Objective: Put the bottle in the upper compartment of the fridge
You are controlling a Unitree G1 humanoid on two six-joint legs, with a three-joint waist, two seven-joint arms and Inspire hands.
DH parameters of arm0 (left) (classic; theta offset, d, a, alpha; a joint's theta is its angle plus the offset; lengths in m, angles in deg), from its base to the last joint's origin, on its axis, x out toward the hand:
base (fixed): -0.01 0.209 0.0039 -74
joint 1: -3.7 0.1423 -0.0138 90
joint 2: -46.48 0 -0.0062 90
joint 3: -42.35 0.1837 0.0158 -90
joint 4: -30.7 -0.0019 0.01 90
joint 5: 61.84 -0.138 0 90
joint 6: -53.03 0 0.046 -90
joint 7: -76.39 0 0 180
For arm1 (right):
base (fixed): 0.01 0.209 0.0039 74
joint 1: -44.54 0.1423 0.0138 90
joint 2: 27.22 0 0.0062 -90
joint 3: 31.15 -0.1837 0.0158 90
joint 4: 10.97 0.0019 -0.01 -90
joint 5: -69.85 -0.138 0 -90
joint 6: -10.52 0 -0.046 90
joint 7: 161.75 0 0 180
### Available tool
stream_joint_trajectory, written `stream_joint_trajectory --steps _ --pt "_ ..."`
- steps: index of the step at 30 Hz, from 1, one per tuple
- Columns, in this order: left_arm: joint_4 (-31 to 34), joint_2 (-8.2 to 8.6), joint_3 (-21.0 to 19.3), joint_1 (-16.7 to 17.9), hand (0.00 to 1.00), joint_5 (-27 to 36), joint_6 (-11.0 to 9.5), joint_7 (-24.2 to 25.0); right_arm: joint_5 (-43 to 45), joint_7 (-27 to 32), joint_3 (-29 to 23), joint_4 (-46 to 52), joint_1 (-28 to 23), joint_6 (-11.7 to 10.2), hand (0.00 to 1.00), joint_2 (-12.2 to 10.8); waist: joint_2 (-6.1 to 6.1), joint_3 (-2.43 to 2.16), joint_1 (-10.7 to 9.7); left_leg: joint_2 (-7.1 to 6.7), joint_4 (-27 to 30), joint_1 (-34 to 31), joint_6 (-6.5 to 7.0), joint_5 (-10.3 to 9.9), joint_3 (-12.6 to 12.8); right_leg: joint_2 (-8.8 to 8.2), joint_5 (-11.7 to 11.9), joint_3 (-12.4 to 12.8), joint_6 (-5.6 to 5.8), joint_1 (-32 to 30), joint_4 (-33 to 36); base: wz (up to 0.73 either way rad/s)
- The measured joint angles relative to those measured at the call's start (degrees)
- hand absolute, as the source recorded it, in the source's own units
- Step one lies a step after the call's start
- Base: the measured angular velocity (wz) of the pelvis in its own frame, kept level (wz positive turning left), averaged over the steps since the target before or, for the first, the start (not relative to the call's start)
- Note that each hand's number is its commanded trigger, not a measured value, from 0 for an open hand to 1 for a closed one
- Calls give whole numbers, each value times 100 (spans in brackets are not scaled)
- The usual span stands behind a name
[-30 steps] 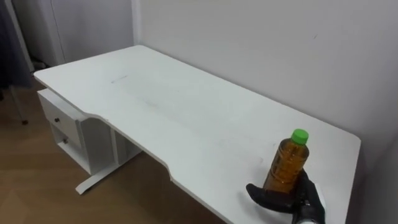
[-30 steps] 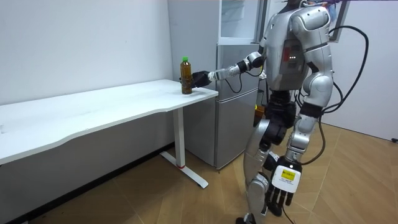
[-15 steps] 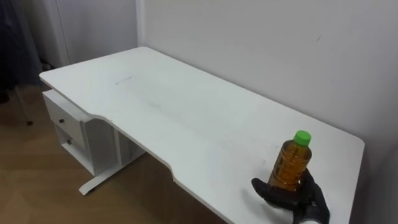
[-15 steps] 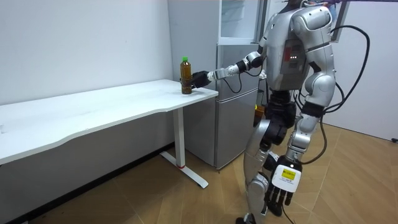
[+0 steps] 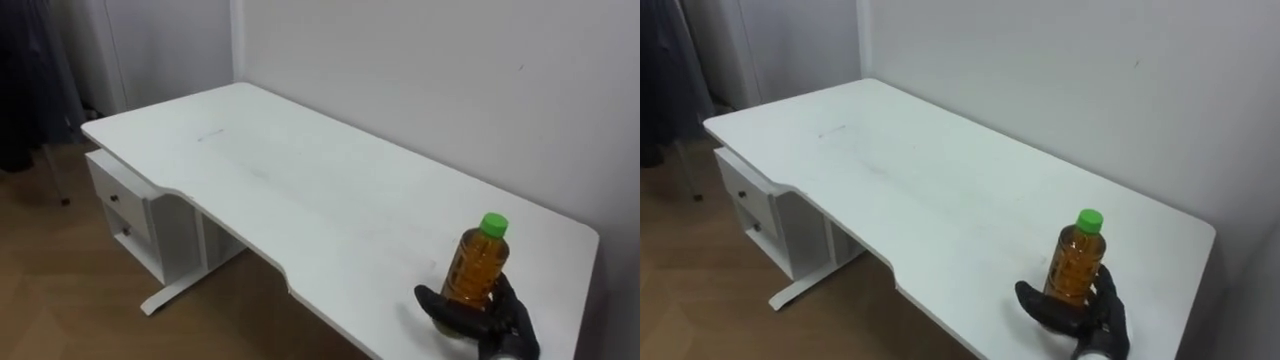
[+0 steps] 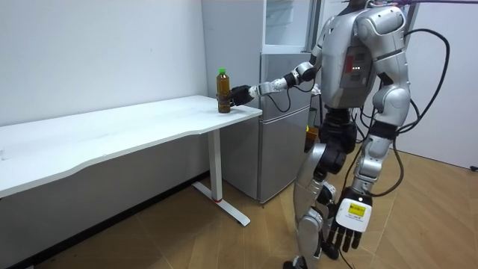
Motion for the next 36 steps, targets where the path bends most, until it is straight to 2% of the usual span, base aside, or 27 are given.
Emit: stream_joint_trajectory --steps 2,6,8,11,14,23,28,30,31,36 --pt "2 -1 7 -2 0 159 0 -1 110 68 -3 -274 13 -25 100 15 -30 -18 36 3 -2 -3 0 5 -1 -2 0 -21 0 8 0 0" --pt "6 -2 8 -6 0 295 -6 -4 225 149 11 -441 15 -20 100 64 -56 -8 82 5 -3 -18 -2 6 -1 1 1 -25 -1 10 -1 0" --pt "6 -17 15 -6 0 488 -8 -41 195 234 49 -449 25 -21 100 61 -49 22 123 2 -1 -25 -2 6 -14 2 1 -27 -1 10 -2 2" --pt "15 -75 17 1 0 655 -25 -56 168 290 52 -485 60 -19 100 62 -100 64 135 0 6 -53 -3 6 -37 9 0 -34 -1 -2 -8 5" --pt "26 -119 17 7 0 656 -25 -122 169 308 58 -486 70 -19 100 61 -119 76 140 -5 4 -58 -3 6 -39 7 0 -35 -1 -6 -11 0" --pt "102 -170 19 6 0 674 -32 -229 194 368 63 -576 134 -5 100 62 -119 77 144 -9 11 -70 -3 6 -57 6 1 -76 -1 -7 -13 0" --pt "83 -176 15 8 0 694 -40 -207 197 373 52 -444 134 5 100 102 -66 87 116 -6 68 -112 -4 4 -56 7 1 -83 -2 -43 -9 -1" --pt "94 -176 1 8 0 780 -56 -156 193 342 53 -299 128 38 100 119 -48 69 109 7 76 -170 -4 5 -30 9 9 -52 -15 -123 -1 -10" --pt "94 -176 -46 33 0 780 -64 -129 193 291 56 -135 98 122 100 118 -38 59 108 16 69 -168 -4 6 13 8 15 -14 -25 -149 -1 -15" --pt "100 -134 -327 133 0 775 -160 -148 161 -150 59 621 -28 278 100 114 -23 46 0 19 54 -99 5 11 132 -4 21 169 -33 -169 -5 -13"
